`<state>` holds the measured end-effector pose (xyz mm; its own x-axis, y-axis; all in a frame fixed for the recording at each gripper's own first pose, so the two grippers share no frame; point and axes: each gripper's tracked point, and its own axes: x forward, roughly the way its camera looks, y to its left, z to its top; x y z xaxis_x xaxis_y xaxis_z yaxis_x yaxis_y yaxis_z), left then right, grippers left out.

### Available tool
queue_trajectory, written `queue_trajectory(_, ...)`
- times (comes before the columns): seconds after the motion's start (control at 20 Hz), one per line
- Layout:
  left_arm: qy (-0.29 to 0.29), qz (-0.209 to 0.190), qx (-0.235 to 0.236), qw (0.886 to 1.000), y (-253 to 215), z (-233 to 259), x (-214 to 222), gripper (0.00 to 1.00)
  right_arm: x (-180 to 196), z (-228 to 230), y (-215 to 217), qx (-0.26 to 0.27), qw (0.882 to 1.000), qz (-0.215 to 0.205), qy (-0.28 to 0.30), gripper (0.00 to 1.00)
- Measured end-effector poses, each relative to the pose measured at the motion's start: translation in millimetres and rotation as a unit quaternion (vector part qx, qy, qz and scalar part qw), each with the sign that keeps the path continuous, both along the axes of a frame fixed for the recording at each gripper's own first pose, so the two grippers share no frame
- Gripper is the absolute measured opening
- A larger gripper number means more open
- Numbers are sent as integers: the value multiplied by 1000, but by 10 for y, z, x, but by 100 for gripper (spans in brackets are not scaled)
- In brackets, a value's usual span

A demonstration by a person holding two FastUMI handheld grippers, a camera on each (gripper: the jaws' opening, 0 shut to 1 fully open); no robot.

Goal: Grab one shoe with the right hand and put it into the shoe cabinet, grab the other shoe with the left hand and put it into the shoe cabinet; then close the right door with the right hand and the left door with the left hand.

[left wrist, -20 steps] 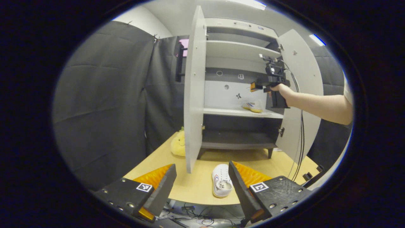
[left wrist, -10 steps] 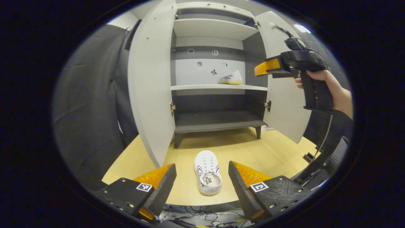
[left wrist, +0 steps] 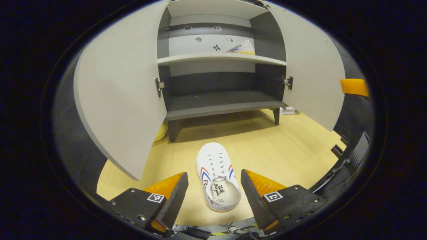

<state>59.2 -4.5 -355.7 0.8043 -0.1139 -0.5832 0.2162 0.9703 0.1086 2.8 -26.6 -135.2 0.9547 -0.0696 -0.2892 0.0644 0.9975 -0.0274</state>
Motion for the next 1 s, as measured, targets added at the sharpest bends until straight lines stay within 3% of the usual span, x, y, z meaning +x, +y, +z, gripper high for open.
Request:
queue_trajectory(0.1,15,-2,3,1000,30,-158,117,91,-168,-74,-125,-7,1000,-16,9,100)
queue_trajectory(0.4,70,26,-7,997,203,-688,313,92,-722,-207,-848,-1,992,-117,40,100)
queue_trajectory(0.5,85,23,-2,996,225,-840,321,63,-910,-195,-1135,0,987,-156,47,100)
queue_trajectory(0.55,89,23,-8,996,218,-865,326,67,-995,-171,-1262,2,983,-176,47,100)
queue_trajectory(0.6,93,24,-14,995,222,-858,329,63,-1076,-137,-1376,5,980,-195,46,100)
queue_trajectory(0.8,116,26,-62,991,119,-953,363,63,-1328,-49,-1810,-1,966,-254,43,100)
queue_trajectory(0.85,123,28,-73,989,120,-926,329,60,-1371,-9,-1894,1,963,-266,41,100)
queue_trajectory(0.9,124,26,-72,989,115,-927,335,43,-1414,38,-1954,5,961,-275,37,100)
queue_trajectory(1.0,127,10,-57,990,118,-939,326,43,-1482,127,-2061,11,955,-295,28,100)
